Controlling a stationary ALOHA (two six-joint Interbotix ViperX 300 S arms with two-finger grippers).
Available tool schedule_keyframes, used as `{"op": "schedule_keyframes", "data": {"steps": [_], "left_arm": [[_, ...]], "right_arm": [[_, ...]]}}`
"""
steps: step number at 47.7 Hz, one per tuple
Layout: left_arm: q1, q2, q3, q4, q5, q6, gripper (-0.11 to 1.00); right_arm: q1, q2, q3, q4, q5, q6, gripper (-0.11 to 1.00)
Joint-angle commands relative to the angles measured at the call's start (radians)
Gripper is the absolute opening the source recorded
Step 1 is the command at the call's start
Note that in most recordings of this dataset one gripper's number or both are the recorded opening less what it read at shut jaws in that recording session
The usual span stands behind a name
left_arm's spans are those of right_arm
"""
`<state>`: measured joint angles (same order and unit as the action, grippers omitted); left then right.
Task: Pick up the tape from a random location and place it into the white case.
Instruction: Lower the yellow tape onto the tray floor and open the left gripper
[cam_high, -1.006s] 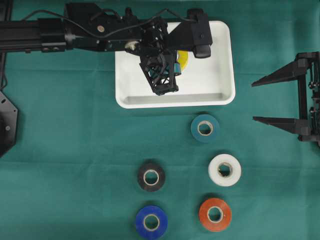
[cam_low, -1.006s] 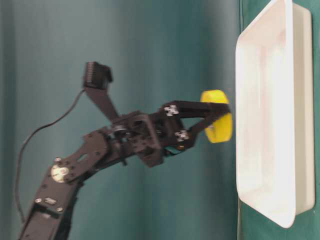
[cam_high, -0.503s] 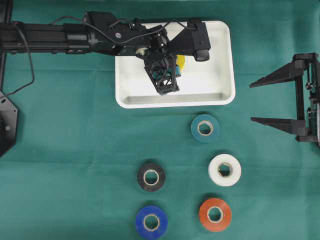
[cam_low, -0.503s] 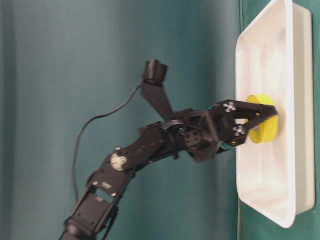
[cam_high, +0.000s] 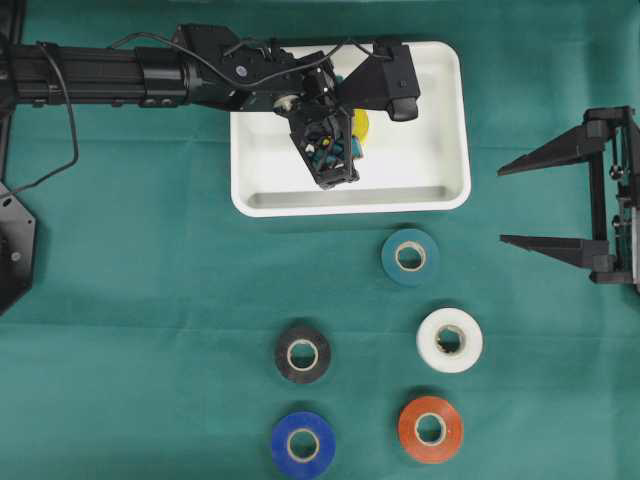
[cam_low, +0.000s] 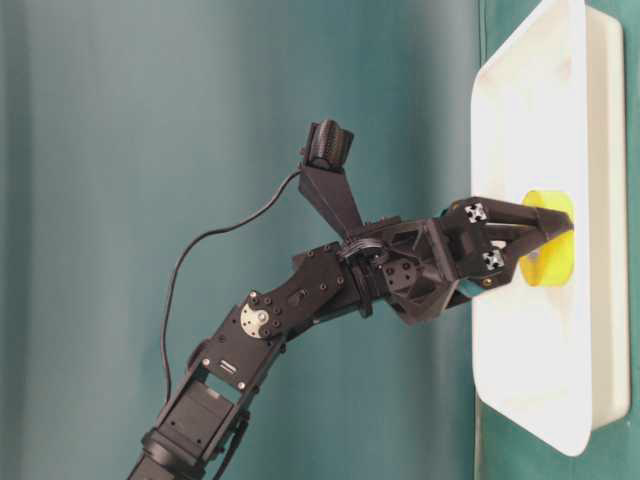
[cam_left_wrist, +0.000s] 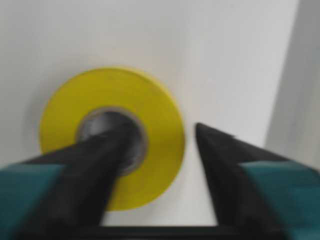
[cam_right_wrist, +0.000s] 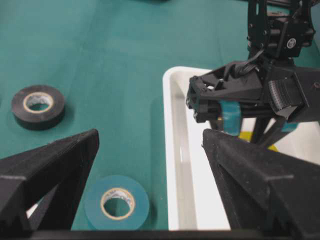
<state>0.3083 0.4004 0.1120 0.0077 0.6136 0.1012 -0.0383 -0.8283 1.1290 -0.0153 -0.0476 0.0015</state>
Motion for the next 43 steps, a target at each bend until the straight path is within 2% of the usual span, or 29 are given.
{"op": "schedule_keyframes", "data": {"steps": [1, 5, 7, 13, 23, 35, 43], "left_arm": [[0.003, -0.025, -0.006, -0.003, -0.002, 0.002, 0.74], [0.003, -0.029, -0.005, -0.003, 0.011, 0.002, 0.93], [0.003, -0.031, -0.005, -0.003, 0.02, 0.002, 0.96], [0.003, -0.048, -0.006, -0.003, 0.035, 0.002, 0.9], [0.002, -0.141, -0.012, -0.002, 0.052, 0.002, 0.9], [0.002, -0.249, -0.041, 0.002, 0.156, 0.003, 0.9], [0.0, -0.293, -0.044, 0.003, 0.181, 0.003, 0.9]], "right_arm": [[-0.002, 0.008, -0.018, -0.002, -0.008, 0.0, 0.92], [-0.002, 0.009, -0.018, -0.002, -0.008, 0.002, 0.92], [-0.002, 0.009, -0.018, -0.002, -0.008, 0.002, 0.92], [-0.002, 0.009, -0.018, -0.002, -0.008, 0.002, 0.92], [-0.002, 0.009, -0.018, -0.002, -0.005, 0.003, 0.92], [-0.002, 0.009, -0.02, -0.002, -0.003, 0.002, 0.92], [-0.002, 0.009, -0.02, -0.002, -0.003, 0.002, 0.92]]}}
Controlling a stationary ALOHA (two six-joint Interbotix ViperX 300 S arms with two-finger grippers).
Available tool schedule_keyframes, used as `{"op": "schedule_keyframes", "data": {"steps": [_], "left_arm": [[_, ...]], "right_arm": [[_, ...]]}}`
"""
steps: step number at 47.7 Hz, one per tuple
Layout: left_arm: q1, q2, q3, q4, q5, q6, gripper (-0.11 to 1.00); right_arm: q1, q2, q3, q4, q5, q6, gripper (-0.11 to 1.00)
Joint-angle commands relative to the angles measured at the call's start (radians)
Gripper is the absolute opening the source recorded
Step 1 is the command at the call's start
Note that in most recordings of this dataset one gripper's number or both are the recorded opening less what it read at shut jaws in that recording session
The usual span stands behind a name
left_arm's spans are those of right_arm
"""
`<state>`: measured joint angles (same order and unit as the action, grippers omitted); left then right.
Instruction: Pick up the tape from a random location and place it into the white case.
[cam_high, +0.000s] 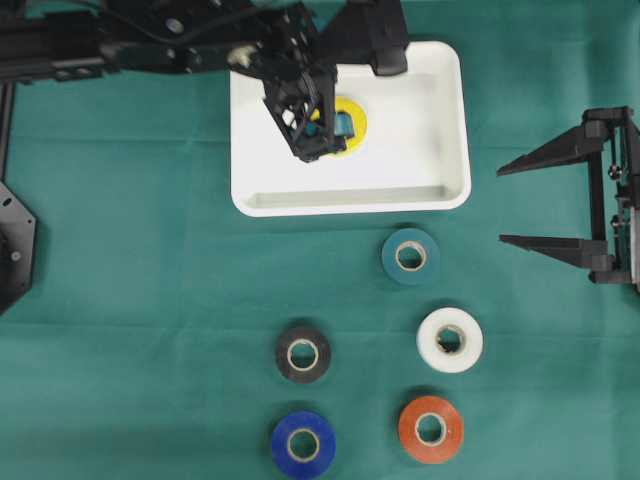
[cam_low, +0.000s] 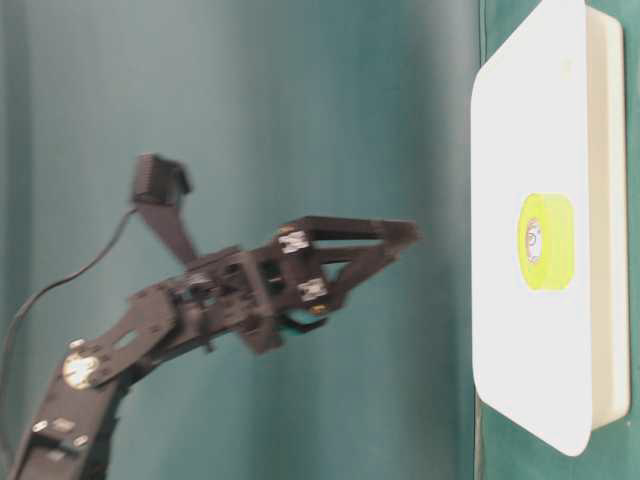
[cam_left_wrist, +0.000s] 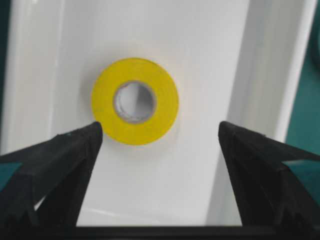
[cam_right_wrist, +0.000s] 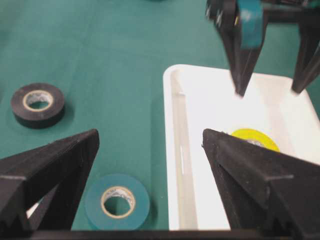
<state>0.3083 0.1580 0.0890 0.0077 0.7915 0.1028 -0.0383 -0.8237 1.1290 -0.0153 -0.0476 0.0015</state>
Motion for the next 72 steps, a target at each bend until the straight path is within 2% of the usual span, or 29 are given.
{"op": "schedule_keyframes", "data": {"steps": [1, 14, 29, 36, 54, 72], "left_arm": [[0.0, -0.052, -0.02, 0.003, 0.003, 0.002, 0.9], [-0.02, -0.057, -0.006, 0.003, -0.002, 0.0, 0.9], [-0.17, -0.055, 0.003, 0.003, -0.006, -0.003, 0.9], [-0.221, -0.061, 0.023, 0.003, -0.046, -0.003, 0.9], [-0.219, -0.163, 0.143, 0.002, -0.083, -0.006, 0.9], [-0.218, -0.387, 0.354, -0.002, -0.267, -0.006, 0.9]], "right_arm": [[-0.002, 0.005, -0.02, -0.002, -0.003, 0.002, 0.92], [-0.002, 0.005, -0.021, -0.002, -0.005, 0.002, 0.92], [-0.002, 0.005, -0.021, -0.002, -0.008, 0.003, 0.92], [-0.002, 0.005, -0.021, -0.002, -0.003, 0.005, 0.92], [-0.002, 0.005, -0.023, 0.003, -0.003, 0.011, 0.92], [-0.002, 0.005, -0.025, 0.002, -0.003, 0.009, 0.92]]}}
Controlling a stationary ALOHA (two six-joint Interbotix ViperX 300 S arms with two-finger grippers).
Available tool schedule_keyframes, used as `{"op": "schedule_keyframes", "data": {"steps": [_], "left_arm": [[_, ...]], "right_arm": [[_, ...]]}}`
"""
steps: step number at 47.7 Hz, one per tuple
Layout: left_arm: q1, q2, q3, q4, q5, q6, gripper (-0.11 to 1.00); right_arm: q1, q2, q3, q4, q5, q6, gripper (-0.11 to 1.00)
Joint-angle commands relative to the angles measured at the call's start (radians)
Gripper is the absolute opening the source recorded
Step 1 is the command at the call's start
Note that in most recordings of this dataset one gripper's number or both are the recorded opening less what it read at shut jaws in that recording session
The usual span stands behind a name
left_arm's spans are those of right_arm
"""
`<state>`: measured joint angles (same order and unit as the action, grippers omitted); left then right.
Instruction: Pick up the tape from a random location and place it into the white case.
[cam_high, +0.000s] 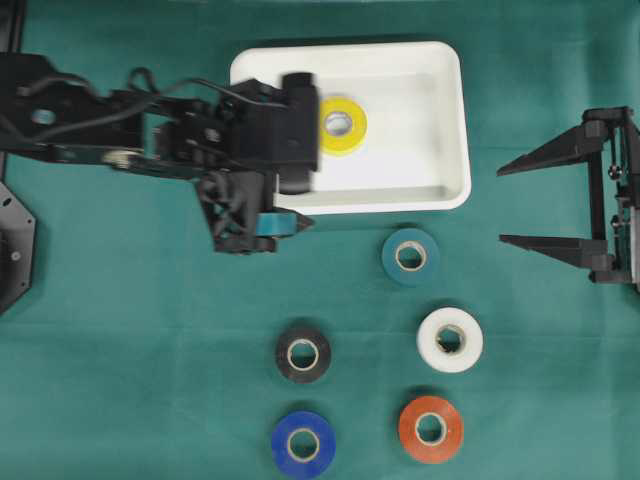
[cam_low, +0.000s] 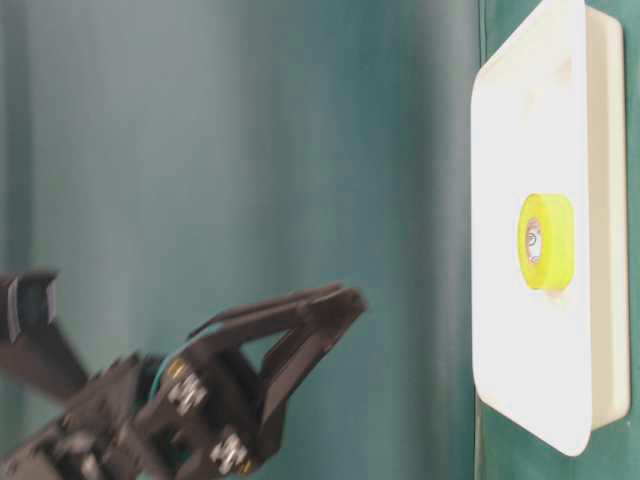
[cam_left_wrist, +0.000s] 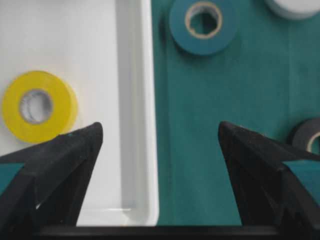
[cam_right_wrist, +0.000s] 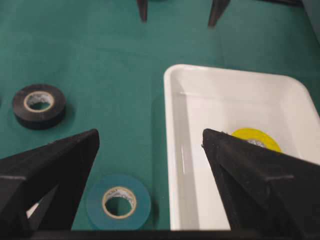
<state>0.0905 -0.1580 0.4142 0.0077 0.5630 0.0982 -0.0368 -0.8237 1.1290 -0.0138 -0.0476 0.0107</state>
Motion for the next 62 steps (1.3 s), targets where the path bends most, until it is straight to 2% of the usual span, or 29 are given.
{"op": "schedule_keyframes", "data": {"steps": [1, 25, 40, 51, 62], "left_arm": [[-0.002, -0.084, 0.041, -0.002, -0.046, -0.002, 0.9], [0.0, -0.42, 0.357, -0.006, -0.258, -0.003, 0.9], [-0.023, -0.509, 0.555, -0.014, -0.46, -0.008, 0.9], [-0.029, -0.554, 0.65, -0.014, -0.532, -0.026, 0.9], [-0.029, -0.583, 0.675, -0.014, -0.534, -0.026, 0.9]], "right_arm": [[-0.003, 0.005, -0.025, 0.002, -0.003, 0.0, 0.92], [-0.003, 0.003, -0.025, 0.002, -0.008, 0.0, 0.92], [-0.003, 0.005, -0.023, 0.002, -0.008, 0.0, 0.92], [-0.003, 0.011, -0.02, 0.003, -0.005, 0.0, 0.92], [-0.003, 0.031, -0.02, 0.002, -0.006, 0.0, 0.92]]}}
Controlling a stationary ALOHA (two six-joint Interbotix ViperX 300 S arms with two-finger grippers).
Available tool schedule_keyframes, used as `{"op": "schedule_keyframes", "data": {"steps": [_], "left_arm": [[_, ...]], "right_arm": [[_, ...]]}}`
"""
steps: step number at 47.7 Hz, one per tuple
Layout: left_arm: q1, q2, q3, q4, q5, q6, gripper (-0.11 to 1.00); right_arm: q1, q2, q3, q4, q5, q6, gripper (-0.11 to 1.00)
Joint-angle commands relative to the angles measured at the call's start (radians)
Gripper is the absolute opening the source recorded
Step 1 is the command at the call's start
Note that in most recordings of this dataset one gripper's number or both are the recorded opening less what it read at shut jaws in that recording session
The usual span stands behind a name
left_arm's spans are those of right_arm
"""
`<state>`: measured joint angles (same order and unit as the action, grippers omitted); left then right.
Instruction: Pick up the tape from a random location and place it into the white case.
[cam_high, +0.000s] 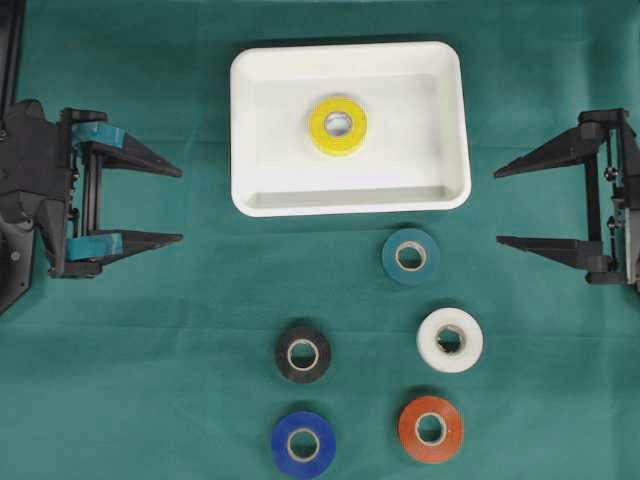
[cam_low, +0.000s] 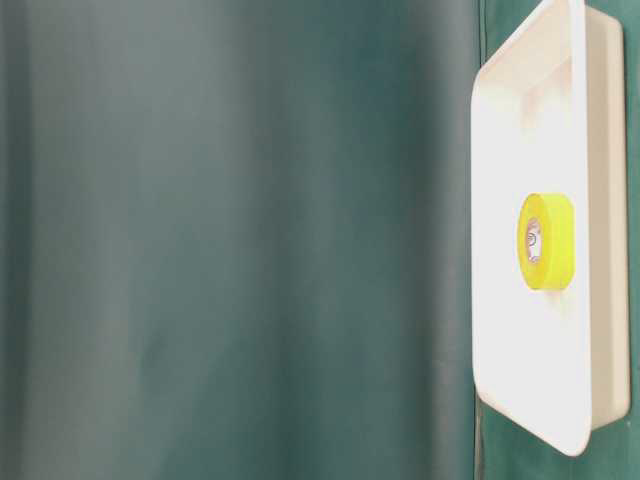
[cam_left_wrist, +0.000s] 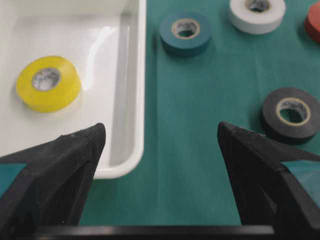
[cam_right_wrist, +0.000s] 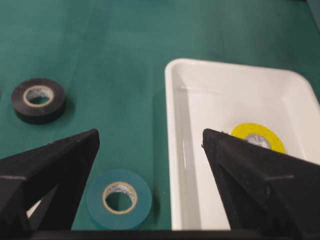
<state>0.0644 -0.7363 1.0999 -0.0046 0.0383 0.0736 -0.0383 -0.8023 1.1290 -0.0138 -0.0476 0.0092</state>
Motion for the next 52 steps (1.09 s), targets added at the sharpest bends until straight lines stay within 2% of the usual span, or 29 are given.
{"op": "schedule_keyframes", "data": {"steps": [1, 18, 34, 52], "left_arm": [[-0.003, -0.005, -0.009, -0.002, -0.009, -0.002, 0.9], [-0.003, 0.005, -0.014, -0.002, -0.011, -0.003, 0.9], [-0.003, 0.005, -0.014, -0.002, -0.011, -0.003, 0.9], [-0.003, 0.006, -0.015, -0.002, -0.009, -0.003, 0.9]], "right_arm": [[-0.002, 0.011, -0.02, 0.002, -0.008, 0.002, 0.92], [0.015, 0.012, -0.02, 0.006, -0.003, 0.005, 0.92], [0.152, 0.012, -0.02, 0.009, 0.005, 0.005, 0.92], [0.153, 0.012, -0.02, 0.009, 0.017, 0.003, 0.92]]}}
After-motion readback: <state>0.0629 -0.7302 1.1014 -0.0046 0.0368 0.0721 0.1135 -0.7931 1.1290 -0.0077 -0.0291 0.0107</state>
